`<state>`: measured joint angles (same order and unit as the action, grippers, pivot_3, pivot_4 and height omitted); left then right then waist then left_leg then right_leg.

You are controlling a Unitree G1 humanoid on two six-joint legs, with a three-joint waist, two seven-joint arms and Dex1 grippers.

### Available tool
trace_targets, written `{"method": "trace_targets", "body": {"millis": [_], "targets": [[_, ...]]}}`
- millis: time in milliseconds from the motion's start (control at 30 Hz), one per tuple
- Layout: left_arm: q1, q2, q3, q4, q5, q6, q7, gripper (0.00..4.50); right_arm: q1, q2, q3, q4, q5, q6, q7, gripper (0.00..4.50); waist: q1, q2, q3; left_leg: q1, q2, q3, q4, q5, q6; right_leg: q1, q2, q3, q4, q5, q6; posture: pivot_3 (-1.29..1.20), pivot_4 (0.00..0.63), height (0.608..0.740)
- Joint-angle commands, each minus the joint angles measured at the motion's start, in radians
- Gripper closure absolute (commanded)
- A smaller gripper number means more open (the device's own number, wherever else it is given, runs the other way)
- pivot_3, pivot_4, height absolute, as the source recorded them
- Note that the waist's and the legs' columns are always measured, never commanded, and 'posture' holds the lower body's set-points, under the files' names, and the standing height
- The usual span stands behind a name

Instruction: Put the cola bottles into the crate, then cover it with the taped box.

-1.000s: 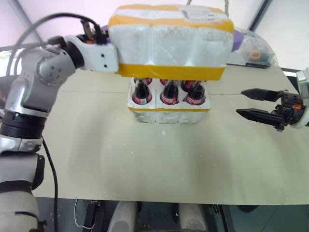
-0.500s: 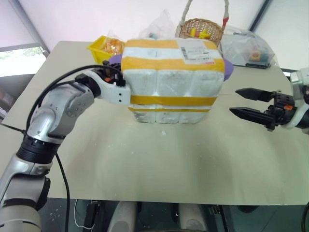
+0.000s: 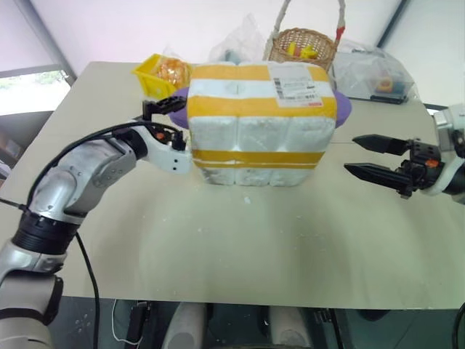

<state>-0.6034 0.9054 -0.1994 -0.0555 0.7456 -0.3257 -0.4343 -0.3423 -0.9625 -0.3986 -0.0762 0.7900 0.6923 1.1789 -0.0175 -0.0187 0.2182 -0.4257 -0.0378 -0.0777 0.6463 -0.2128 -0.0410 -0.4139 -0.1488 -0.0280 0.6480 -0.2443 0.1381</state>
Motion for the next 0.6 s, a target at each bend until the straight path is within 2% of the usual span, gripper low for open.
{"method": "trace_targets", "body": {"millis": [33, 167, 233, 367, 400, 467, 533, 600], "targets": [[0.089, 0.061, 0.088, -0.074, -0.055, -0.05, 0.009, 0.05, -0.012, -0.018, -0.017, 0.002, 0.005, -0.009, 0.012, 0.0, -0.001, 0.0, 0.0, 0.0, 0.0, 0.0, 0.0, 0.0, 0.0, 0.0, 0.0, 0.0, 0.0, 0.0, 0.0, 0.0, 0.15, 0.737], [0.276, 0.096, 0.219, -0.15, -0.236, -0.034, -0.059, 0.05, -0.002, -0.028, -0.008, 0.01, -0.008, -0.014, 0.026, 0.0, 0.001, 0.0, 0.0, 0.0, 0.0, 0.0, 0.0, 0.0, 0.0, 0.0, 0.0, 0.0, 0.0, 0.0, 0.0, 0.0, 0.15, 0.737], [0.384, 0.072, 0.303, -0.199, -0.454, 0.079, -0.169, 0.05, 0.005, -0.033, -0.007, 0.015, -0.014, -0.017, 0.035, 0.0, 0.002, 0.0, 0.0, 0.0, 0.0, 0.0, 0.0, 0.0, 0.0, 0.0, 0.0, 0.0, -0.001, 0.0, 0.0, 0.0, 0.15, 0.737], [0.5, 0.024, 0.452, -0.285, -0.91, 0.42, -0.372, 0.05, 0.007, -0.035, -0.005, 0.022, -0.022, -0.019, 0.042, 0.0, 0.004, 0.001, 0.0, 0.0, 0.001, -0.001, 0.0, 0.0, 0.0, 0.0, 0.0, 0.0, -0.001, 0.0, 0.0, 0.0, 0.15, 0.737], [0.505, 0.028, 0.517, -0.291, -1.112, 0.583, -0.435, 0.05, 0.003, -0.031, 0.002, 0.027, -0.027, -0.022, 0.041, 0.0, 0.005, 0.001, 0.0, 0.0, 0.001, -0.001, 0.0, 0.0, 0.0, 0.001, 0.0, 0.0, -0.001, 0.0, 0.0, 0.0, 0.15, 0.737], [0.485, 0.066, 0.619, -0.264, -1.431, 0.904, -0.521, 0.05, -0.007, -0.025, 0.014, 0.035, -0.035, -0.024, 0.039, 0.0, 0.003, 0.001, 0.0, 0.0, 0.001, -0.002, 0.001, 0.0, 0.0, 0.001, 0.0, -0.001, 0.0, 0.0, 0.0, 0.0, 0.15, 0.737], [0.435, 0.102, 0.67, -0.212, -1.588, 1.067, -0.564, 0.05, -0.016, -0.022, 0.026, 0.039, -0.038, -0.026, 0.038, 0.0, 0.002, 0.001, 0.0, 0.001, 0.001, -0.002, 0.001, 0.0, 0.0, 0.001, 0.001, -0.001, 0.0, 0.0, 0.0, 0.0, 0.15, 0.737], [0.378, 0.14, 0.689, -0.16, -1.679, 1.17, -0.597, 0.05, -0.024, -0.019, 0.035, 0.041, -0.039, -0.026, 0.038, 0.0, 0.001, 0.001, 0.0, 0.001, 0.001, -0.002, 0.001, 0.0, 0.0, 0.001, 0.001, -0.001, 0.0, -0.001, 0.0, 0.0, 0.15, 0.737]]}}
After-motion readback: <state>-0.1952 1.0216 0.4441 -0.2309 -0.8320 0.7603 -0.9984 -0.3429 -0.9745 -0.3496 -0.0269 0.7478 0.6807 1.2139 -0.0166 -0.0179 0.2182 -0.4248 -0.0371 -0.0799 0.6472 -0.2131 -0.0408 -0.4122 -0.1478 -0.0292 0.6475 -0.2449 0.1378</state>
